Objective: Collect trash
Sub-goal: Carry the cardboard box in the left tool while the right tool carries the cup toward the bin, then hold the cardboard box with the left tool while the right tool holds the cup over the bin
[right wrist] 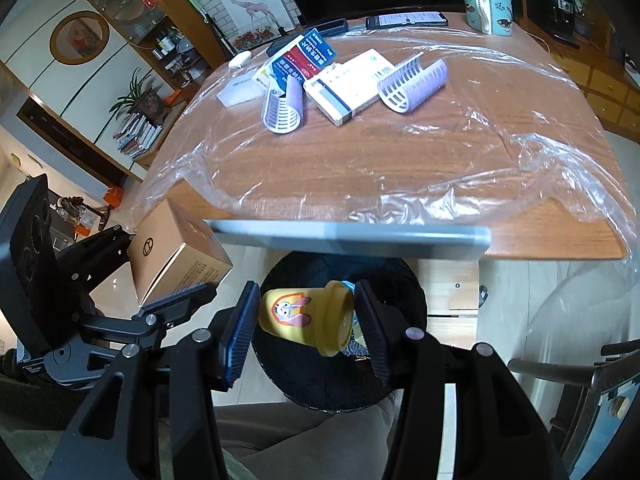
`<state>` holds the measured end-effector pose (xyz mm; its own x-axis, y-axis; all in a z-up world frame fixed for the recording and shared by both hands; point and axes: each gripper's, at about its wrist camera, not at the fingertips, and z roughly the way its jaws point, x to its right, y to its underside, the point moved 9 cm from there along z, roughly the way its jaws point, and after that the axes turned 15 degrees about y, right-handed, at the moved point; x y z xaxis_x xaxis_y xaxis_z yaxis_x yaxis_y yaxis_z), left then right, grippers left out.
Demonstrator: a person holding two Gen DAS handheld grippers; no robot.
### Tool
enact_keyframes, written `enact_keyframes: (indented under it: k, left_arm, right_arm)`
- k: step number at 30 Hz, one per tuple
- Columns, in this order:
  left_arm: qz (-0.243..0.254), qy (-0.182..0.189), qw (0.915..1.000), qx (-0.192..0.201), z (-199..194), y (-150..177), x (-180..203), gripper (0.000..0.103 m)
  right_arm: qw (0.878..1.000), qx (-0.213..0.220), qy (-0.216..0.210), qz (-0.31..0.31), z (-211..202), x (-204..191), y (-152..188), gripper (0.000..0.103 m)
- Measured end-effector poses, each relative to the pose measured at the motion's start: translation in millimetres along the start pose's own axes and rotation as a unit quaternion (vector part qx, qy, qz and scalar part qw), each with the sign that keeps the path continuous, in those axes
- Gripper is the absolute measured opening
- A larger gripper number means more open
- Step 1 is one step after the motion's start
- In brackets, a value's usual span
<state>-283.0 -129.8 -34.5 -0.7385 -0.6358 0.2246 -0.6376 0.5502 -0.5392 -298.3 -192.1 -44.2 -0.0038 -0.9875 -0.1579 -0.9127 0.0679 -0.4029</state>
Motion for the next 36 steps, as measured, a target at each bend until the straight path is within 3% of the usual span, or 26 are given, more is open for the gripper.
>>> enact_keyframes:
  k: [18,36]
  left_arm:
    - [0.004,-0.001,0.9992,-0.039,23.4,41.2,10.6,0.059]
    - [-0.015,-0.015,0.998,-0.059,42.6,58.3,-7.8,0.059]
  right_arm:
    - [0.999,-0.032,0.027,-0.005,28.9,4.3,46.7,0.049]
    - [0.997,-0.057,0.048,-0.02,64.3,6.1,52.8,0.049]
